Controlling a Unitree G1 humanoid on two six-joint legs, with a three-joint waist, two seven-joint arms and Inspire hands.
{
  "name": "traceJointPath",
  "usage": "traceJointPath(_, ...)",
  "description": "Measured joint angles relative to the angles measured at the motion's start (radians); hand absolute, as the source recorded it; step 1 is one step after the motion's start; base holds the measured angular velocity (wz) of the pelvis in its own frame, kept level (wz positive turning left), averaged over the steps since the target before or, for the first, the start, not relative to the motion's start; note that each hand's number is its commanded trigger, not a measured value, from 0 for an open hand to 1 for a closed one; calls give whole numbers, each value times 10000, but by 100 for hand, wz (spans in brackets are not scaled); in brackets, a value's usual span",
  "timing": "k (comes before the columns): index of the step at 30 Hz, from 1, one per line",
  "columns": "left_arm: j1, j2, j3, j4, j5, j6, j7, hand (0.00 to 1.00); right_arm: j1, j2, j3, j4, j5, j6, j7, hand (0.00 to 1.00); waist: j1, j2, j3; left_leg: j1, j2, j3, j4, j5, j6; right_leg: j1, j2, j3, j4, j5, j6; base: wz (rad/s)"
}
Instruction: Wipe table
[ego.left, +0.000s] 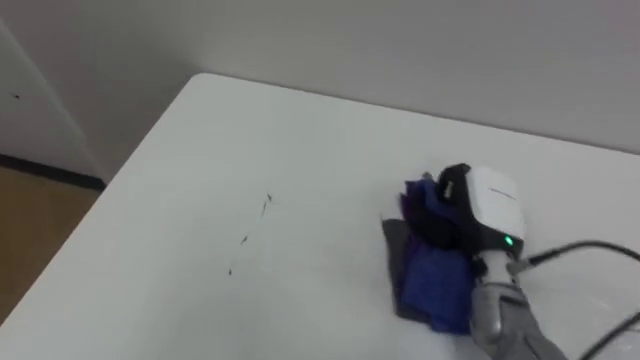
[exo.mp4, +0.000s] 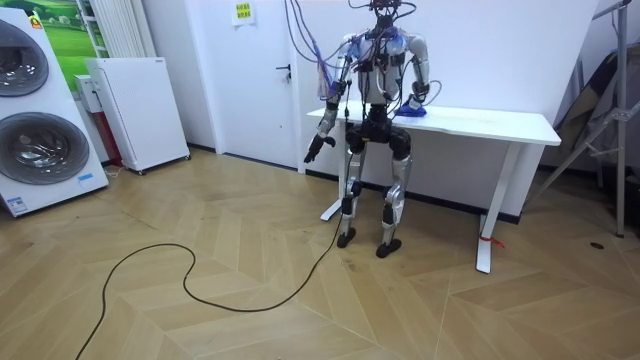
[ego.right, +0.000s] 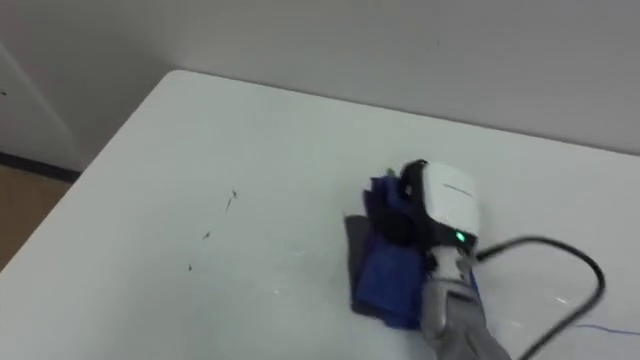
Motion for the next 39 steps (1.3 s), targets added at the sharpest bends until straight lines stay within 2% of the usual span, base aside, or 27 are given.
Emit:
traceJointPath(1,-9,26,92,1,11,-71,0,0,316,-85,-284,4,112,-1,-148,100,-88,-71,-16,38,-29,88,48,-43,68,32,-47,33,85,-111,34,19)
traceJointPath(2,-48,58,253,0,37,-178,-6,0,863,-306,-813,63,269,-4,-371,100,-215,-31,-105,114,-66,94,217,-181,148,89,-134,83,305,-240,77,4)
traceJointPath(5,-130,98,299,2,-1,-178,18,0,1383,-992,-1222,569,698,44,-666,100,-412,46,-149,78,-64,187,936,-680,303,213,-266,202,710,-351,159,-14)
traceJointPath(7,-221,103,282,3,-5,-173,23,0,1330,-1053,-1226,671,857,309,-659,100,-462,65,-162,90,-15,275,1242,-837,385,252,-329,260,862,-341,183,-20)
traceJointPath(10,-432,96,-192,-16,-265,-159,38,0,803,-799,-1109,623,936,1121,-424,100,-213,116,-177,-65,45,546,1685,-1062,510,-6,-342,521,1092,-268,207,-41)
traceJointPath(12,-694,90,-553,92,-410,-88,40,0,178,-540,-372,324,925,1919,126,100,337,133,-166,-216,163,908,1898,-1204,537,-437,-514,343,1320,-103,140,-82)
traceJointPath(14,-1088,116,-802,394,-412,-66,42,0,-328,-275,775,-210,610,2314,720,100,913,199,-135,-352,282,883,2113,-1334,527,-672,-499,111,1353,121,77,-90)
traceJointPath(15,-1234,123,-814,489,-407,-70,43,0,-612,-92,1162,-267,466,2334,923,100,1070,202,-125,-411,343,893,2176,-1361,506,-708,-542,-75,1372,198,56,-93)
traceJointPath(16,-1492,129,-888,607,-404,-76,47,0,-1162,336,1846,-524,-41,2406,1410,100,1360,202,-106,-577,479,929,2318,-1441,463,-860,-701,-650,1557,308,10,-55)
traceJointPath(17,-1711,185,-1087,785,-402,-155,50,0,-1729,666,2523,-602,-471,2385,1823,100,1589,222,-70,-770,625,922,2483,-1509,412,-1029,-800,-833,1794,321,17,-21)
traceJointPath(18,-2068,141,-1255,872,-401,-245,55,0,-2169,1011,3008,-576,-732,2306,2139,100,1840,356,24,-897,799,824,2625,-1546,375,-1239,-953,-752,2277,328,65,19)
traceJointPath(19,-2171,107,-1362,850,-402,-356,58,0,-2362,1114,3164,-570,-814,2225,2269,100,1931,417,64,-947,831,748,2654,-1565,339,-1340,-1159,-693,2545,346,112,45)
traceJointPath(20,-2257,99,-1517,721,-436,-524,62,0,-2747,1258,3375,-505,-843,2086,2405,100,2159,480,103,-1084,829,594,2655,-1555,259,-1496,-1641,-407,2864,271,216,57)
traceJointPath(21,-2202,153,-1628,630,-495,-554,111,0,-2983,1270,3527,-491,-760,2005,2407,100,2249,473,112,-1201,830,359,2614,-1476,124,-1513,-2144,-229,2688,192,344,63)
traceJointPath(22,-2158,181,-1643,630,-551,-534,120,0,-3030,1267,3514,-500,-724,1934,2395,100,2257,461,105,-1293,833,188,2594,-1437,53,-1493,-2326,-168,2460,207,376,76)
traceJointPath(24,-2040,284,-1553,636,-605,-433,93,0,-2798,1210,3207,-459,-319,1453,2014,100,2050,324,62,-1443,937,-622,2436,-1272,-330,-1132,-2621,-91,1143,518,499,89)
traceJointPath(25,-2039,315,-1544,631,-605,-419,83,0,-2602,1208,3104,-440,-227,1286,1883,100,1955,295,45,-1434,993,-859,2406,-1231,-466,-1021,-2568,-88,853,683,537,94)
traceJointPath(26,-2038,398,-1465,616,-593,-418,76,0,-2410,1210,2954,-402,-99,970,1645,100,1769,158,54,-1352,1133,-1068,2296,-1163,-735,-981,-2496,-248,563,1110,615,71)
traceJointPath(27,-2057,350,-1228,625,-590,-396,76,0,-2207,1137,2749,-349,-124,650,1469,100,1669,137,83,-1193,1338,-1056,2277,-1196,-1061,-991,-2330,-384,762,1096,1269,51)
traceJointPath(28,-2056,279,-1174,614,-598,-395,76,0,-2177,1061,2651,-207,-118,499,1340,100,1622,227,76,-1117,1530,-1040,2245,-1147,-1228,-993,-2155,-432,943,959,1377,10)
traceJointPath(29,-1901,237,-1153,625,-598,-451,71,0,-2076,870,2382,2,-138,285,1063,100,1490,233,84,-954,1915,-768,1944,-836,-1521,-1011,-1847,-617,1157,654,1290,0)
traceJointPath(30,-1814,206,-1068,613,-549,-567,73,0,-1721,542,1915,16,-169,173,796,100,1195,227,86,-786,2207,-396,1546,-449,-1649,-965,-1651,-777,1298,490,1101,8)
traceJointPath(31,-1740,207,-952,605,-456,-610,73,0,-1443,331,1670,17,-171,164,616,100,1014,124,93,-707,2290,-146,1361,-238,-1696,-946,-1633,-838,1428,346,1047,43)
traceJointPath(33,-1192,315,-490,432,-285,-732,130,0,-111,-640,480,203,159,95,-14,100,284,-161,-120,-474,2523,845,884,378,-1801,-837,-1640,-1065,1828,-270,916,53)
traceJointPath(36,-769,348,-192,342,-294,-740,304,0,944,-1539,-769,825,771,234,-64,100,-271,-402,-221,-617,2946,1353,913,688,-1578,-754,-1308,-1310,2057,-717,671,39)
traceJointPath(38,-753,277,-203,343,-300,-738,295,0,1133,-1672,-1420,1254,825,430,-66,100,-472,-596,-103,-769,2999,1487,956,868,-1491,-771,-1082,-1250,2067,-793,512,39)
traceJointPath(39,-742,198,-258,353,-302,-740,292,0,1130,-1685,-1622,1326,886,635,13,100,-472,-611,-89,-768,2991,1657,1003,858,-1480,-817,-917,-1089,2023,-798,416,10)
